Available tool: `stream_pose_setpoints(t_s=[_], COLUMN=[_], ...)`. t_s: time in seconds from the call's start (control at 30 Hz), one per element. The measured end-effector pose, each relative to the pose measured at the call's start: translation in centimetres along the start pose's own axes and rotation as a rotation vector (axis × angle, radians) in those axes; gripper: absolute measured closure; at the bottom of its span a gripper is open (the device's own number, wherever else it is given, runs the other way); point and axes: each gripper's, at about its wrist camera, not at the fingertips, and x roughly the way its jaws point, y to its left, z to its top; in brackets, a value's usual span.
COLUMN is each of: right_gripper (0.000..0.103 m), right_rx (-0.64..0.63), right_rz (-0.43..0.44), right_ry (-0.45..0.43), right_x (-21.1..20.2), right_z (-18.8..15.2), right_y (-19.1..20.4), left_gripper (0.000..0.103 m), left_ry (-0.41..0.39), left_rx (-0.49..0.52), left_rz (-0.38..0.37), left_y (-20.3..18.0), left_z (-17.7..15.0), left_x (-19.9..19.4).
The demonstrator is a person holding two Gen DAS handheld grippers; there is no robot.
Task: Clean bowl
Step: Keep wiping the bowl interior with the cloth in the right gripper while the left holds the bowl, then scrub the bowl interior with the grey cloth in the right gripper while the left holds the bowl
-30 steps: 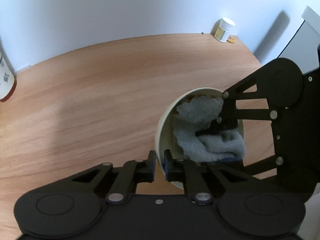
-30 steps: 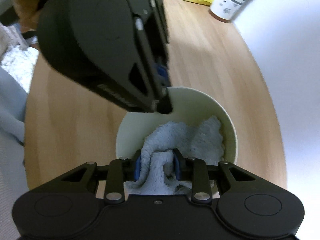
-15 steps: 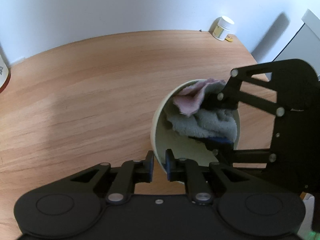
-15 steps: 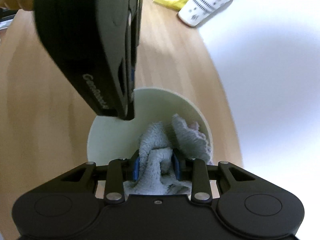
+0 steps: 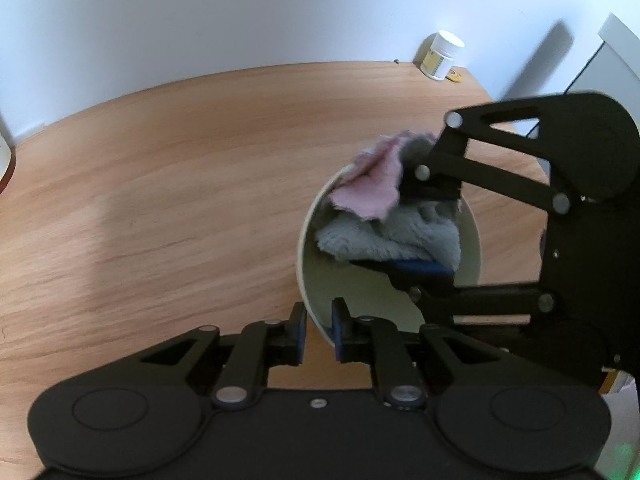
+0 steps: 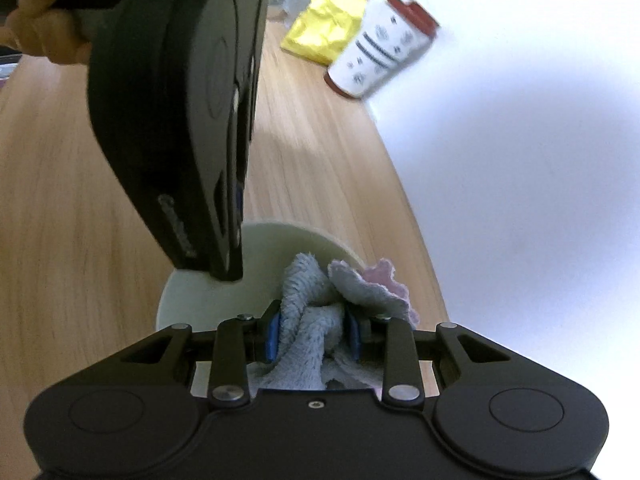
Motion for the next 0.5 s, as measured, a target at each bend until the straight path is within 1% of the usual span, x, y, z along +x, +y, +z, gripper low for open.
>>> stream_pose_setpoints(t_s=[0.17, 0.2, 0.3, 0.4, 0.5], right_gripper=[0.07, 0.07, 0.07, 0.07, 0.07], right_rx=[-0.012, 0.005, 0.078, 0.221, 0.303], right_rz=[0.035, 0.061, 0.162, 0.307, 0.395], right_ry=[-0.042, -0.047, -0.063, -0.068, -0.065], right_x=[0.0, 0.1, 0.4, 1.2, 2.0], right_z=[-0.1, -0.1, -0.1, -0.6, -1.0], right_y=[0.0, -0.3, -1.5, -3.4, -4.0], left_gripper=[0.09, 0.089, 0.089, 0.089, 0.089], left_ry=[0.003, 0.006, 0.013, 0.013, 0.02], left_rx=[0.011, 0.01, 0.01, 0.004, 0.002], left_rz=[-0.012, -0.016, -0.021, -0.031, -0.039], left_y=[0.3, 0.5, 0.3, 0.4, 0.6], left_z=[0.0, 0.1, 0.5, 0.7, 0.8], left_x=[0.0, 0.0, -0.3, -0.2, -0.1])
